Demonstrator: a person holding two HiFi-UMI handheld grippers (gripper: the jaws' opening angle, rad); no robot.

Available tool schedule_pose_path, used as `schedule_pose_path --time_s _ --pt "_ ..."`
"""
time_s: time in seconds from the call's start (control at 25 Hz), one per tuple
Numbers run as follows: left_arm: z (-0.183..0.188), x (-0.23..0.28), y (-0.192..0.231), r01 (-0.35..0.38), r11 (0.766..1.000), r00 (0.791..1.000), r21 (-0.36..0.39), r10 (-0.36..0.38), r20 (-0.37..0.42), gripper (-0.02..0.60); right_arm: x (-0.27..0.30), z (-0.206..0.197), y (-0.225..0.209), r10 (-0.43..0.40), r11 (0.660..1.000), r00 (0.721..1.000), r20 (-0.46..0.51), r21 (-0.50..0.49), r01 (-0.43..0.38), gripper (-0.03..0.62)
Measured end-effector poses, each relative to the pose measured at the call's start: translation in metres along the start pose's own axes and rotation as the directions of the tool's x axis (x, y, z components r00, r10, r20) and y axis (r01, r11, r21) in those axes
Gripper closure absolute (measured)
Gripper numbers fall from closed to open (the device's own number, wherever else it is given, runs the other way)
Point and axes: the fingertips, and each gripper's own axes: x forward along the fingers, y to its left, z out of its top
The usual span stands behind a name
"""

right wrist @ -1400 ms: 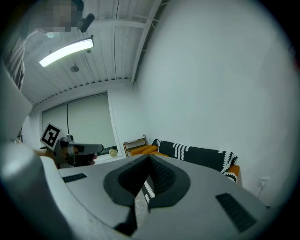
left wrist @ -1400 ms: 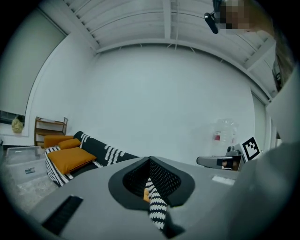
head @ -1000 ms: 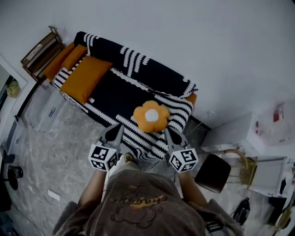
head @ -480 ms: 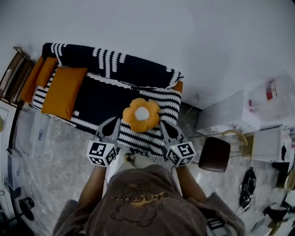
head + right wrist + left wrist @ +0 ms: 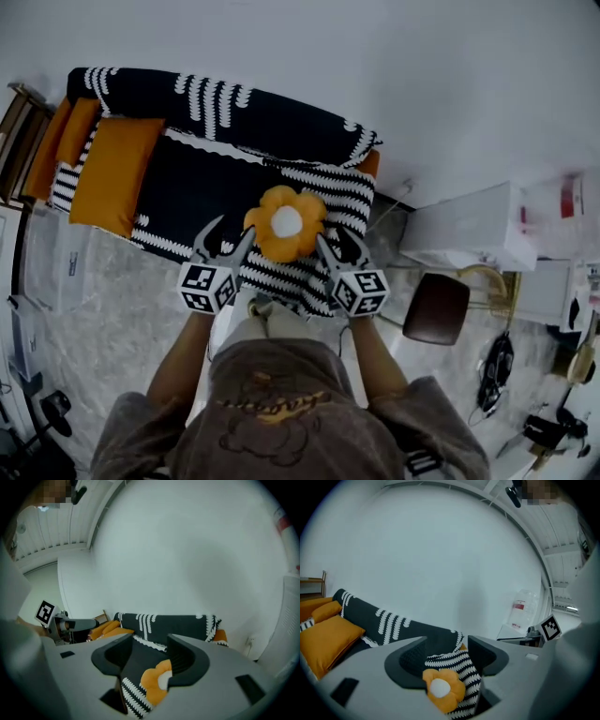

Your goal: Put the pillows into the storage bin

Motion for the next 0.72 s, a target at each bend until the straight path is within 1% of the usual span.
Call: schedule_pose_path --time_s 0.04,0.08,0.12,0.16,0.2,0.24,0.32,0.48,0.6,0.72 --pt "-0.012 0.012 0.009 0.0 1.0 1.0 -0.014 -0.001 -0.026 0.31 0.014 -0.013 -0.008 0.002 1.0 0.999 -0.032 0.022 -0.001 0.349" --pt "-0.026 0.025 0.018 -0.001 1.0 0.998 -0.028 -0.001 -0.055 0.287 0.028 -0.026 -0.017 -0.001 0.999 0.998 -0.061 0.048 0.004 0.282" --pt "-0.042 0.037 0.028 -0.005 0.999 0.996 -0.04 0.001 -0.086 0.277 0.041 -0.041 -0.027 -0.01 0.997 0.996 -0.087 0.074 0.017 0.22" --pt "-0.06 0.049 0.037 -0.012 0.999 0.993 -0.051 0.006 -0.118 0.27 0.054 -0.055 -0.038 -0.022 0.995 0.993 -0.113 0.097 0.034 0.174" --pt "-0.078 0.062 0.047 -0.023 0.998 0.989 -0.063 0.013 -0.15 0.267 0.067 -0.071 -0.049 -0.036 0.992 0.989 -0.142 0.118 0.053 0.147" --pt "-0.096 0.074 0.057 -0.034 0.997 0.983 -0.074 0.02 -0.181 0.264 0.08 -0.088 -0.06 -0.048 0.988 0.984 -0.172 0.137 0.072 0.133" --pt "-0.129 0.098 0.075 -0.052 0.995 0.971 -0.085 0.03 -0.236 0.259 0.107 -0.123 -0.079 -0.067 0.98 0.969 -0.236 0.165 0.108 0.127" --pt "-0.184 0.147 0.1 -0.057 0.994 0.95 -0.094 0.025 -0.311 0.25 0.151 -0.188 -0.115 -0.093 0.975 0.927 -0.363 0.157 0.159 0.126" --pt "-0.227 0.172 0.116 -0.067 0.993 0.926 -0.098 0.025 -0.378 0.227 0.171 -0.228 -0.13 -0.097 0.973 0.893 -0.44 0.147 0.179 0.126" --pt "-0.274 0.189 0.134 -0.095 0.99 0.893 -0.106 0.037 -0.449 0.212 0.185 -0.265 -0.146 -0.114 0.968 0.859 -0.499 0.14 0.21 0.126"
